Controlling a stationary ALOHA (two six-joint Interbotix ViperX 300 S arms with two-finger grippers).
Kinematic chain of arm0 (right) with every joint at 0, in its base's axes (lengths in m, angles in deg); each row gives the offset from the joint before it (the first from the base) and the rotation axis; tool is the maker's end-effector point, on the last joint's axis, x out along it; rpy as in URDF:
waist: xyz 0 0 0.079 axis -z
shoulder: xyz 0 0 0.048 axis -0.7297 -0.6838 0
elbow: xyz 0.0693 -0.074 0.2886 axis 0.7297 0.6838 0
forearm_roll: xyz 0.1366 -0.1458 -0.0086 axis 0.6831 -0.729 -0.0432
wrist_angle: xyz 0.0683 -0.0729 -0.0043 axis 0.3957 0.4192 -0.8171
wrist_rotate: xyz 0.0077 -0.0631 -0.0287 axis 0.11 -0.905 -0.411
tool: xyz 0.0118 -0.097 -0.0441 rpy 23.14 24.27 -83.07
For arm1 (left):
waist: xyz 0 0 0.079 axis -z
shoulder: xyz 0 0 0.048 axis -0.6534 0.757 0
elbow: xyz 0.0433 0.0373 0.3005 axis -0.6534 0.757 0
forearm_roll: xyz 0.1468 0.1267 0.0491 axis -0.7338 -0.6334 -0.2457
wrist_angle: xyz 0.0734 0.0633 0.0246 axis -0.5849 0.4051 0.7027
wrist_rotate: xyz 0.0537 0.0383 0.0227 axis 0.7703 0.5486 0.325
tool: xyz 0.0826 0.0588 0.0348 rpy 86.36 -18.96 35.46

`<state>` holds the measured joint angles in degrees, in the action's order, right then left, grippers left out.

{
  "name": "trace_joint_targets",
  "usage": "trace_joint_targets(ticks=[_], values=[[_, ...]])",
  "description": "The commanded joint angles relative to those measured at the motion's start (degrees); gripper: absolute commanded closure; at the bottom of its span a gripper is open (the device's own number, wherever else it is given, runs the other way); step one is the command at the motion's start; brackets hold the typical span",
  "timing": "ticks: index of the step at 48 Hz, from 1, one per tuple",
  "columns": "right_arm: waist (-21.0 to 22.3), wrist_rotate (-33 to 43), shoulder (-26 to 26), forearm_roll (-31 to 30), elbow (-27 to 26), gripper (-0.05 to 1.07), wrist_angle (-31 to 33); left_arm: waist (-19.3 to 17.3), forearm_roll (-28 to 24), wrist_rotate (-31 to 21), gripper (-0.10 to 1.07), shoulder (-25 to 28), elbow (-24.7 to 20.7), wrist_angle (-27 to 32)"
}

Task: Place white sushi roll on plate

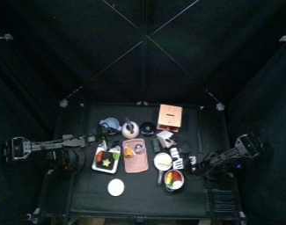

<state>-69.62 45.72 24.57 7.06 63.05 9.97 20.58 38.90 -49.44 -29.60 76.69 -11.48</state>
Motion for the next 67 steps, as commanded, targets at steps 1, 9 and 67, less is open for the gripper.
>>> trace_joint_targets(ticks=[1,9,67], values=[[-0.26,-0.18,1.49,-1.32,-1.23,0.36,-0.09,-0.09,0.0,0.09,-0.02,-0.35,-0.79,-0.26],[-2.9,-0.26,2.37,-5.71,-2.64,0.36,-0.26,-0.18,-0.09,0.09,-0.02,-0.53,-0.7,-0.26],[17.23,-70.84,-18.98,-15.82,-27.16,0.37,-38.94,-0.18,-0.09,0.09,-0.02,-3.16,0.44,1.23]])
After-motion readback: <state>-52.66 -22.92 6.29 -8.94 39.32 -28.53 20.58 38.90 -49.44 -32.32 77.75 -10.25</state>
